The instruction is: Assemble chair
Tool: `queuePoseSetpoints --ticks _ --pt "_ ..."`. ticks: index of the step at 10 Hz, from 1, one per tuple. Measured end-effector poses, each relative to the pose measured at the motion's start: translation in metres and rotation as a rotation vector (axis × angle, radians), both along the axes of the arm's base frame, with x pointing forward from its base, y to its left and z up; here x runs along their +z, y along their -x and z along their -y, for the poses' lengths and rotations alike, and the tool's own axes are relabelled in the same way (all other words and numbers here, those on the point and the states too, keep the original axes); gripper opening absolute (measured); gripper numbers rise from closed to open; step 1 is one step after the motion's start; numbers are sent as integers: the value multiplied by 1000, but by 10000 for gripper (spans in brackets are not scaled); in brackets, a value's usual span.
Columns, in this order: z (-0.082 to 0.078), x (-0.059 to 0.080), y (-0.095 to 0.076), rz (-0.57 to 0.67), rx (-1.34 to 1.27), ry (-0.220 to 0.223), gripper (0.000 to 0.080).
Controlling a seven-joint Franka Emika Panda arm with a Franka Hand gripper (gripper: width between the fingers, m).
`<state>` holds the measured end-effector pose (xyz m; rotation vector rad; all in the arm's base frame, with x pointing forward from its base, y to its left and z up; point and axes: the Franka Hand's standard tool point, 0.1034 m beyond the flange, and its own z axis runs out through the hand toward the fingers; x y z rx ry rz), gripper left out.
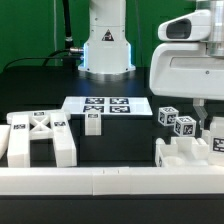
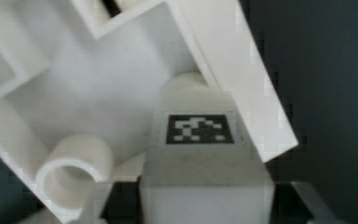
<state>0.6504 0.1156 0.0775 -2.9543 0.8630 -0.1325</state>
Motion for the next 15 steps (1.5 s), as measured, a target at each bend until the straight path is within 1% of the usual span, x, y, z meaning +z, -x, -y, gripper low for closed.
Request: queuePoseSetpoints --ticks 1,2,4,5,7,8,9,10,11,12,15 --pt "1 0 0 -3 -100 -18 287" --pt "0 -1 1 -12 -263 -42 287" --pt "-4 -2 3 -32 -573 -76 287" --pt "-5 -2 3 -36 -687 -84 287" --pt "-5 -2 3 -45 -810 -104 287" --pt "-5 -2 3 -46 -831 -107 290" --pt "-5 -2 3 -44 -806 -105 400" --pt "-5 -2 3 -42 -771 -102 543" --pt "-3 -2 2 -39 -715 -93 543" --pt "-4 -2 3 -32 -575 -77 632" --pt "-3 -1 2 -18 -350 -59 646"
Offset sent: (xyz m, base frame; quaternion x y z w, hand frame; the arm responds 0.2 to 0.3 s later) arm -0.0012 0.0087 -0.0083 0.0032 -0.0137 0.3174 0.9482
